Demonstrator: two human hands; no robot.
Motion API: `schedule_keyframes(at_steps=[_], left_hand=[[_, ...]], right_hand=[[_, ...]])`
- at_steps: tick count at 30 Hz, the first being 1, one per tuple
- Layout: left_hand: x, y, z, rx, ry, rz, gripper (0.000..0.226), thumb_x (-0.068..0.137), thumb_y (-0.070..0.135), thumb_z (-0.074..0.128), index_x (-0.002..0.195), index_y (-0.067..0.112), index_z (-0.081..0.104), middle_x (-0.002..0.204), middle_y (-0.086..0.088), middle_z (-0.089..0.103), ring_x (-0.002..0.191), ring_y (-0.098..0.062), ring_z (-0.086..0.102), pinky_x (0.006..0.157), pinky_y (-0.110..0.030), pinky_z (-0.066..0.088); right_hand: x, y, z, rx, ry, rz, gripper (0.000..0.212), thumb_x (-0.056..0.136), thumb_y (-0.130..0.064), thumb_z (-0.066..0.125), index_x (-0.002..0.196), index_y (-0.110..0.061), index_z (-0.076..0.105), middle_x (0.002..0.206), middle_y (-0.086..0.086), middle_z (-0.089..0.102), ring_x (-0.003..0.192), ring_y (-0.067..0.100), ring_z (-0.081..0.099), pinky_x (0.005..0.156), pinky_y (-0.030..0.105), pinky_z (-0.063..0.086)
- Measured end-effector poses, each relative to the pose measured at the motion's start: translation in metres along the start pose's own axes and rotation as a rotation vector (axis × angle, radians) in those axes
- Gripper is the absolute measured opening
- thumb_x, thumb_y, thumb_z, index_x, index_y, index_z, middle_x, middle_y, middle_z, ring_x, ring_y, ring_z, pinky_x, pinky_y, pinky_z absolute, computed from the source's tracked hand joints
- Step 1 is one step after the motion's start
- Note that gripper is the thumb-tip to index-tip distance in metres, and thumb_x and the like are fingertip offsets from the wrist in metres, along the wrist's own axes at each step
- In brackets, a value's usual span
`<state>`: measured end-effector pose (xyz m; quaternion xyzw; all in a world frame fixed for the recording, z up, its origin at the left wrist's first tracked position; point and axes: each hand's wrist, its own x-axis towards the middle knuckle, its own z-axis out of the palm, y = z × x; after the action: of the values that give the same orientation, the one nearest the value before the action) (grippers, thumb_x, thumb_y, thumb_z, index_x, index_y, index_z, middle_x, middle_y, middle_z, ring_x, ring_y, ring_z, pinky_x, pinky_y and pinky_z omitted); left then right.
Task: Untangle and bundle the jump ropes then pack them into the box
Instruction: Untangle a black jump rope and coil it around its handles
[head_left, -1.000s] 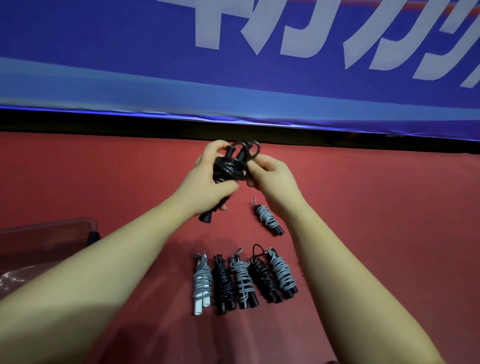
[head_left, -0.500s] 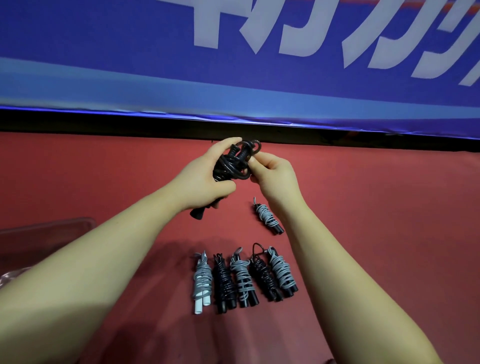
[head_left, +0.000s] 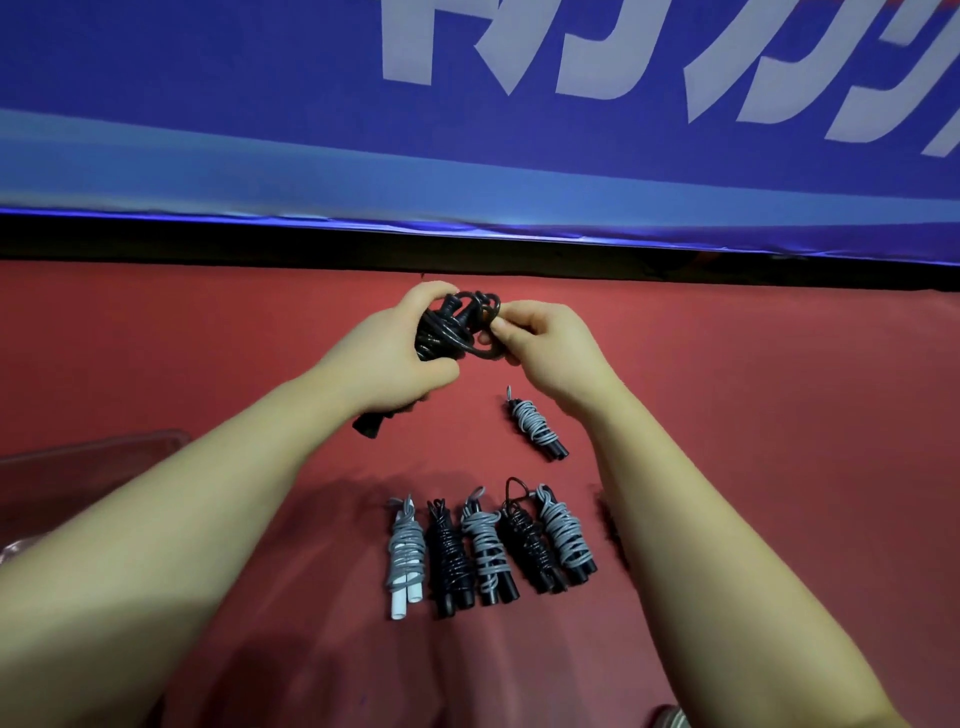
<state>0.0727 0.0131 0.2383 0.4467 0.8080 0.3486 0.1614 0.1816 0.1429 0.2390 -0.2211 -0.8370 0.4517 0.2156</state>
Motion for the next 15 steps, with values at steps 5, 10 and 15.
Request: schedule_keyframes(at_steps=[5, 10, 15], left_hand=[[-0.003, 0.002, 0.0, 0.176, -0.011, 0.164, 0.083, 0.078, 0.015, 0.06, 0.145, 0.043, 0.02, 0.085, -0.001, 0.055, 0.06, -0.006, 0.052, 0.057, -0.026, 0.044], [-0.002, 0.009, 0.004, 0.078, -0.061, 0.101, 0.079, 0.079, 0.01, 0.059, 0.143, 0.041, 0.024, 0.073, 0.004, 0.058, 0.052, -0.013, 0.059, 0.053, -0.029, 0.052], [-0.002, 0.01, 0.002, 0.017, -0.125, 0.031, 0.073, 0.081, 0.008, 0.058, 0.141, 0.037, 0.027, 0.074, -0.002, 0.061, 0.05, -0.016, 0.06, 0.046, -0.027, 0.048]], right_hand=[[0.002, 0.001, -0.007, 0.205, -0.072, 0.159, 0.017, 0.091, -0.01, 0.058, 0.076, -0.014, 0.066, 0.062, -0.003, 0.061, 0.042, 0.0, 0.043, 0.048, 0.016, 0.032], [0.002, 0.011, -0.008, 0.418, -0.035, 0.193, 0.019, 0.088, -0.007, 0.061, 0.07, -0.013, 0.061, 0.061, 0.004, 0.06, 0.044, 0.007, 0.039, 0.051, 0.021, 0.029], [-0.002, 0.018, -0.003, 0.633, -0.113, 0.248, 0.016, 0.091, -0.002, 0.053, 0.079, -0.008, 0.063, 0.058, -0.001, 0.063, 0.049, 0.007, 0.044, 0.048, 0.015, 0.032]])
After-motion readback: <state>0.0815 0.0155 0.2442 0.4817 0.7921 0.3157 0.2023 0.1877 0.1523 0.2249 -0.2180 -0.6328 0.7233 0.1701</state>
